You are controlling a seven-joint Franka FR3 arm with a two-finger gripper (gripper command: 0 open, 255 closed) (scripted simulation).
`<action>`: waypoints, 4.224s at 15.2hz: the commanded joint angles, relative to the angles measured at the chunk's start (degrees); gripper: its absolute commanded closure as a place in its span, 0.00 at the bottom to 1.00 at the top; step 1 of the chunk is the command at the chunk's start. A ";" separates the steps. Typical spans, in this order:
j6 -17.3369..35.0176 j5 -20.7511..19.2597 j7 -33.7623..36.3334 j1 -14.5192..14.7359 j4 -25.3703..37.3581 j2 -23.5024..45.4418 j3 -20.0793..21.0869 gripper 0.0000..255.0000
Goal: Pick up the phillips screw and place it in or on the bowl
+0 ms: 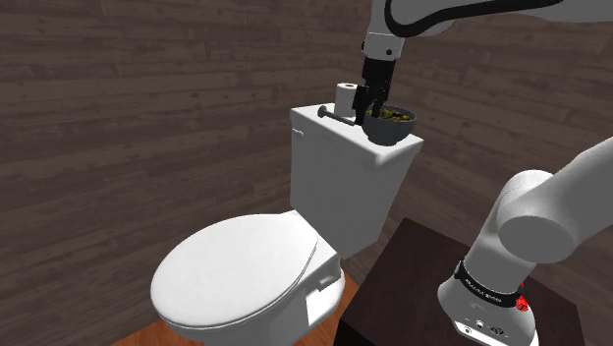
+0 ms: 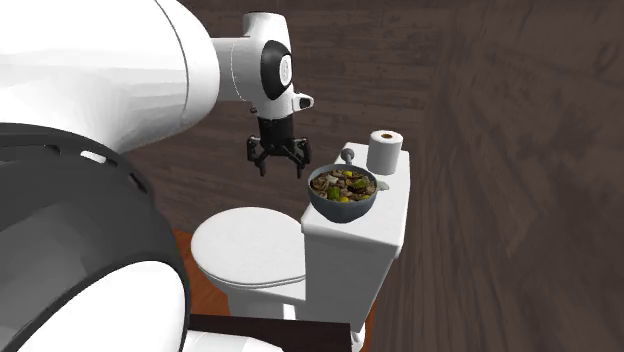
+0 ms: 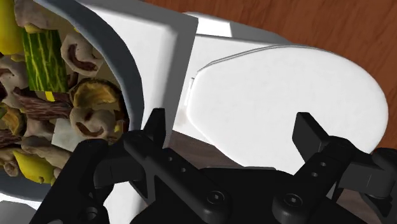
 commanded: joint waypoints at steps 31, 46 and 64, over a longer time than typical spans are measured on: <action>8.46 -1.73 -19.74 -6.32 37.53 44.49 -8.49 0.00; 8.46 -1.73 -19.74 -6.32 37.53 44.49 -8.49 1.00; -5.72 -1.24 -21.30 -6.69 52.68 45.40 -8.63 1.00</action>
